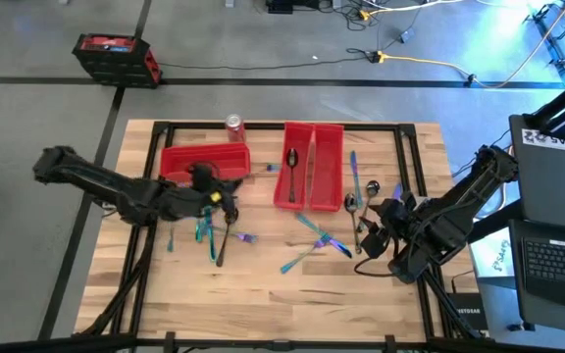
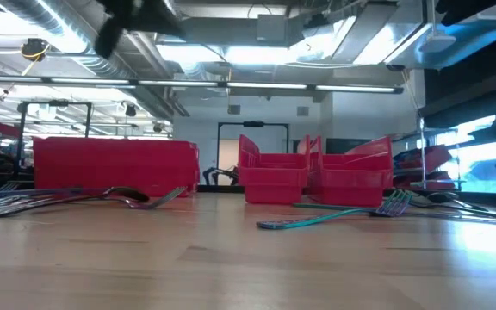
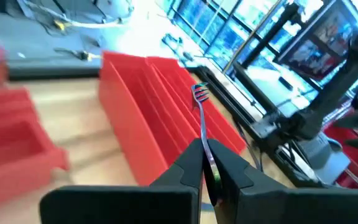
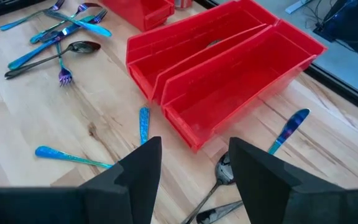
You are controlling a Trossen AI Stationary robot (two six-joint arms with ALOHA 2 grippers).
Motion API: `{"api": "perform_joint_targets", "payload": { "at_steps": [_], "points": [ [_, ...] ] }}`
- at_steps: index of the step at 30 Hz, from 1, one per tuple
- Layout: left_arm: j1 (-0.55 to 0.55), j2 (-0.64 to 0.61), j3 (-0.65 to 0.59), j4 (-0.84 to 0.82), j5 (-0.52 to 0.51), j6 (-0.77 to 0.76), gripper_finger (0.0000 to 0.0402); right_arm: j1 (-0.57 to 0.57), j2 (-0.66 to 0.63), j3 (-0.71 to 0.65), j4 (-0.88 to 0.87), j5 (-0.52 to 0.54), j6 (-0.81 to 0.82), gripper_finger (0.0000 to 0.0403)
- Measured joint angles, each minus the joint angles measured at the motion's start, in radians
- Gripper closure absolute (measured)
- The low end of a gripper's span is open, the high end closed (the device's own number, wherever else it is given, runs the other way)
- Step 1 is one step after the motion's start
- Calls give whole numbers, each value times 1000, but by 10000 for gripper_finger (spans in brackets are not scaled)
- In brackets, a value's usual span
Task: Sort silverware
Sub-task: Put the blue fork into the left red bin
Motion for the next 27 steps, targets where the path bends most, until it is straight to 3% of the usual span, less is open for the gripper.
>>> {"api": "perform_joint_targets", "payload": {
  "at_steps": [5,10,17,19,23,27],
  "points": [
    [4,-146,0,-115,-67,27,401,0,0,0,0,0,11,230],
    [4,-204,0,-165,-124,29,401,0,0,0,3,26,12,230],
    [0,-188,0,-164,-129,-2,401,-46,0,0,48,351,117,230],
    [-5,-190,0,-156,-151,-7,401,-102,0,0,96,388,111,230],
    [-24,-190,0,-146,-231,-39,401,-241,0,-1,248,388,18,230],
    [-36,-190,0,-144,-260,-32,401,-336,7,-1,514,368,-218,230]
  ]
}}
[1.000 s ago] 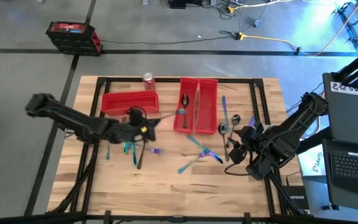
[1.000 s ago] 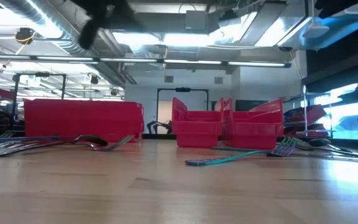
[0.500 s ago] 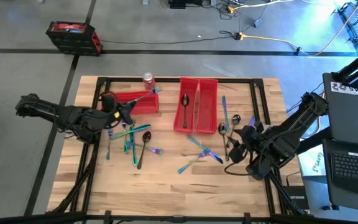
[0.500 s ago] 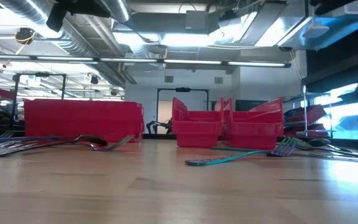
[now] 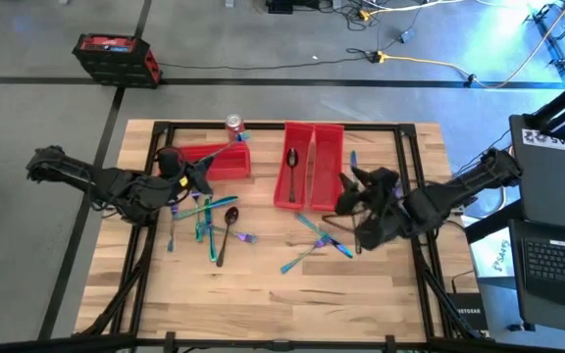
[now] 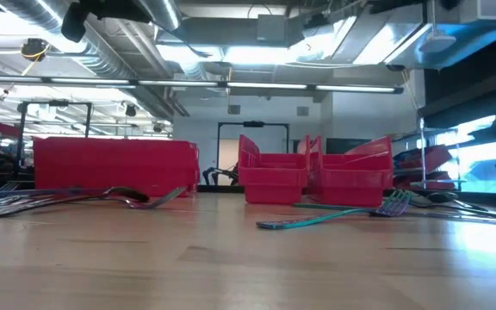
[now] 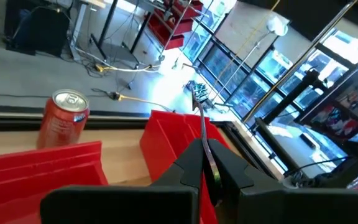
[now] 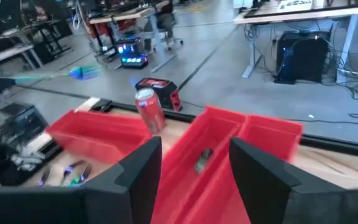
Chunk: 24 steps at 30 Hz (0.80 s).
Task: Sort silverware
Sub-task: Put the blue fork into the left red bin
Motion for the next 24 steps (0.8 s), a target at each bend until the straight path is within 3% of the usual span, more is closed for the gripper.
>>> {"api": "perform_joint_targets", "payload": {
  "at_steps": [5,8,13,24],
  "points": [
    [4,-24,0,-45,60,3,401,-76,43,0,356,-108,-374,230],
    [24,-64,0,-134,94,-7,401,-114,76,0,457,-195,-474,230],
    [87,-149,0,-291,141,-53,401,-168,116,0,481,-339,-506,230],
    [299,-231,1,-543,445,-78,401,-271,129,0,515,-507,-664,230]
  ]
}}
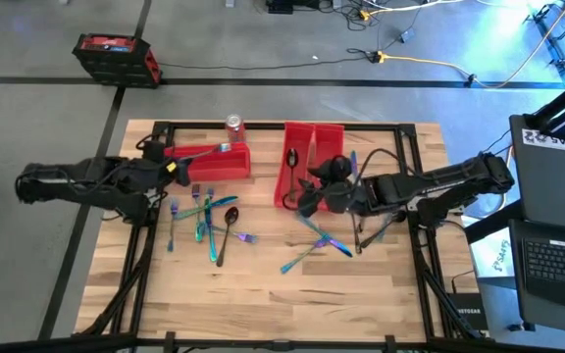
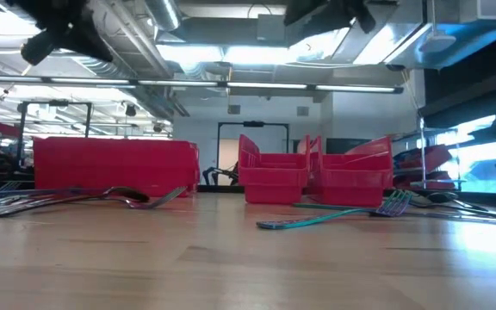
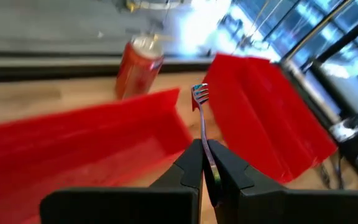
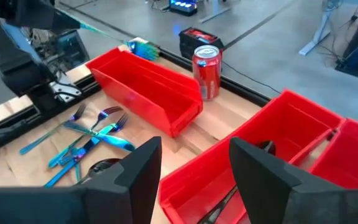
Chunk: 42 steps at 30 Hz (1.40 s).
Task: Sort silverware
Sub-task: Put the blue fork into the left red bin
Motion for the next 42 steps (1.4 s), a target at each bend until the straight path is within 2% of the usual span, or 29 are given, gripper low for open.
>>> {"api": "perform_joint_targets", "payload": {
  "at_steps": [10,17,22,35,42],
  "points": [
    [159,0,0,-40,152,109,401,-140,0,0,74,-201,-206,230],
    [255,13,-6,-55,173,81,401,-219,0,0,74,-296,-272,230],
    [302,46,-53,-21,231,38,401,-250,0,0,73,-375,-311,230],
    [370,87,-133,64,236,30,401,-310,0,0,75,-401,-368,230],
    [411,87,-167,121,294,32,401,-331,0,0,76,-400,-411,230]
  ]
}}
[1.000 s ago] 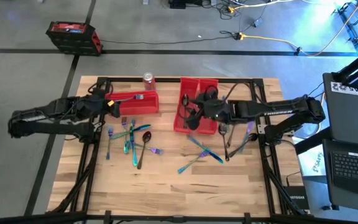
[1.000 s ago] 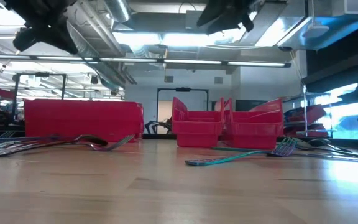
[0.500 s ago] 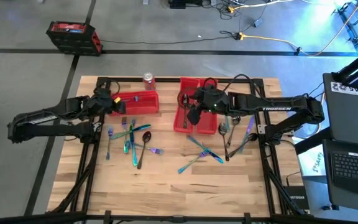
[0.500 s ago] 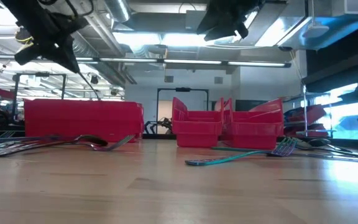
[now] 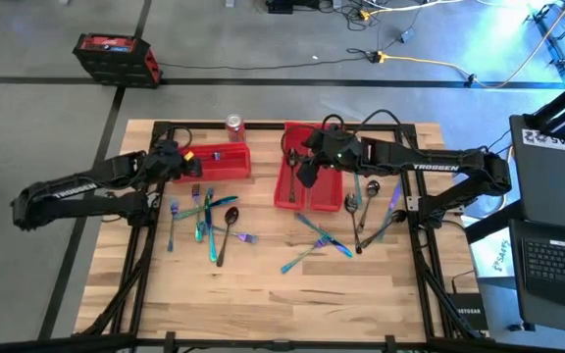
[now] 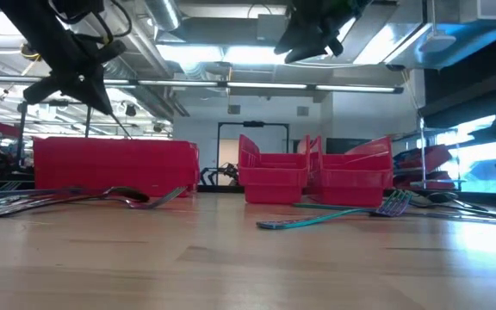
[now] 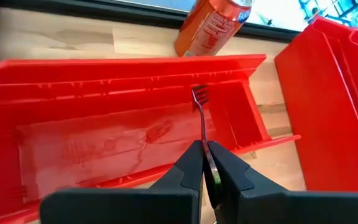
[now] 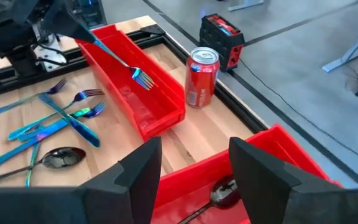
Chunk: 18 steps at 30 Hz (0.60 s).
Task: Sort silverware
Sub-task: Put the blue fork into the left red bin
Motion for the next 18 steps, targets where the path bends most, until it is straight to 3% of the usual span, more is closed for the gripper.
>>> {"api": "perform_joint_targets", "payload": {
  "at_steps": [10,18],
  "points": [
    [98,45,-12,19,100,-2,401,-18,29,0,40,-42,-10,230],
    [213,140,-12,108,271,47,401,-29,43,0,40,-77,-10,230]
  ]
}}
